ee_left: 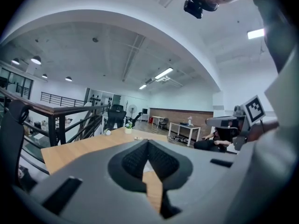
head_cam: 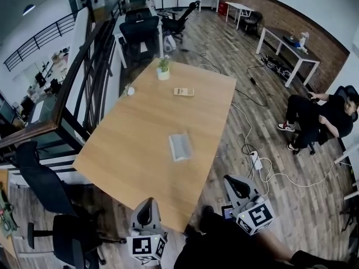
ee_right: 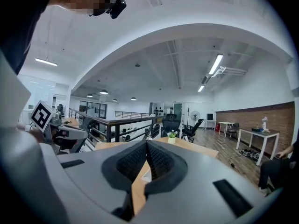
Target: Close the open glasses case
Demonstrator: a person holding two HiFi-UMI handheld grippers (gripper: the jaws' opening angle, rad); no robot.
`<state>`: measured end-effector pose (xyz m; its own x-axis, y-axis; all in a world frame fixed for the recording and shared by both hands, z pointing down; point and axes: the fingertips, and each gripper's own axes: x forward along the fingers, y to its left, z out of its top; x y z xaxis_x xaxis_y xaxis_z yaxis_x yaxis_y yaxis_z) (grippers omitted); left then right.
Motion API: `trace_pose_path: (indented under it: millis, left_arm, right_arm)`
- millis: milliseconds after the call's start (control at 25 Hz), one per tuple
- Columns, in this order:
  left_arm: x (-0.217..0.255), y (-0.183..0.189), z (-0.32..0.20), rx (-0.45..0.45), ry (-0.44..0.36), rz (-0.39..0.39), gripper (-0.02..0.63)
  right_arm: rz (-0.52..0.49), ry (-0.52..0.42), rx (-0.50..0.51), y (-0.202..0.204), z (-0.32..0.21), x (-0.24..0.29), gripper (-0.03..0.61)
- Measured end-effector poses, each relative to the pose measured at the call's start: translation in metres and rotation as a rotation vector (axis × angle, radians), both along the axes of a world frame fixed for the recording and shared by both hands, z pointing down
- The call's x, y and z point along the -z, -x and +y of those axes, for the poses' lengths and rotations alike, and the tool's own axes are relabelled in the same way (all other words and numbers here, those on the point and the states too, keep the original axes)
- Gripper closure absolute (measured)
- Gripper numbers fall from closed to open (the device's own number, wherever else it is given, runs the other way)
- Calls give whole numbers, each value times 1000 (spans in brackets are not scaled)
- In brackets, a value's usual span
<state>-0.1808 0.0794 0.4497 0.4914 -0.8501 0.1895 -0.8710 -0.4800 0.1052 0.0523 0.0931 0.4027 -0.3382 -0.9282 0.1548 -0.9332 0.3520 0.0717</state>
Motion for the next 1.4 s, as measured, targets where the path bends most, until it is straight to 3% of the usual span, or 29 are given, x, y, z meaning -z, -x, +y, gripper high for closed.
trace_pose_path:
  millis: [320,560,760,920,1120,1400]
  left_arm:
    - [4,-22,-42,-4,13,-17,615]
    - [23,-36,-75,33,-16,-51,614]
    - [28,-48,-92,61,-18,-98,614]
    - [31,-56,-105,120,30,-138,615]
    - [37,-66,-122,188,1,-174,615]
    - [52,-51,-135,236,-23,-203,614]
  right_arm:
    - [-27,63,-34,-31,-29,-12,565]
    - [-64,17,25,-36,-82,2,565]
    - [-114,43,51,-51,-108,-10,565]
    - [-154,77,59,-71,-132,-26,565]
    - [-176,97,93,-92,-164,-46,565]
    - [-170,115,173,-65,-193,-50,565]
